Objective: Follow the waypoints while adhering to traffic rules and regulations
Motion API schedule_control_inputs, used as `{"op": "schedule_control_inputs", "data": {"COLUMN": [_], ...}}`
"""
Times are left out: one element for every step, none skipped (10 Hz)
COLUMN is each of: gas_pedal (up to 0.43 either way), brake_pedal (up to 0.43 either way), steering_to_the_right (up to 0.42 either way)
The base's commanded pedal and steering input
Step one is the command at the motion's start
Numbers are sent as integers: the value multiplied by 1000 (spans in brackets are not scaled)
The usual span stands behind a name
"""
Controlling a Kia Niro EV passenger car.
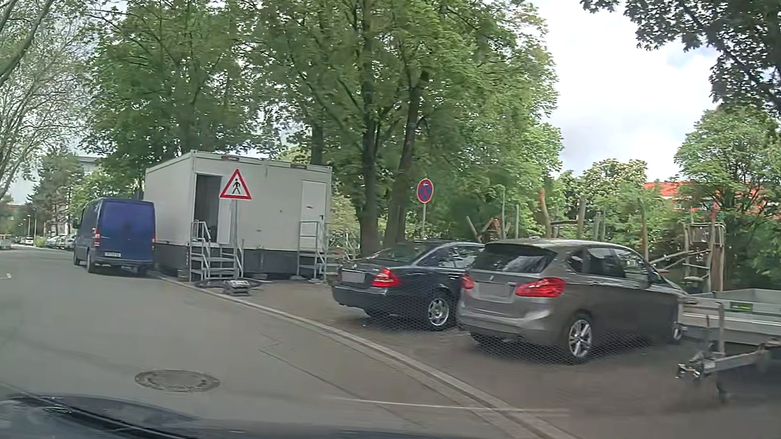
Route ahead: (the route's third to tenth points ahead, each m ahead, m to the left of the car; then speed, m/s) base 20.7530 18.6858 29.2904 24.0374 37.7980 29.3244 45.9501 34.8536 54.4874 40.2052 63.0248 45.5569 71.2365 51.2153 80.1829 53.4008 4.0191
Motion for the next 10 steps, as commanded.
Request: {"op": "schedule_control_inputs", "data": {"gas_pedal": [67,67,79,79,87,87,87,87,98,98], "brake_pedal": [0,0,0,0,0,0,0,0,0,0], "steering_to_the_right": [-350,-352,-352,-351,-350,-350,-349,-346,-343,-339]}}
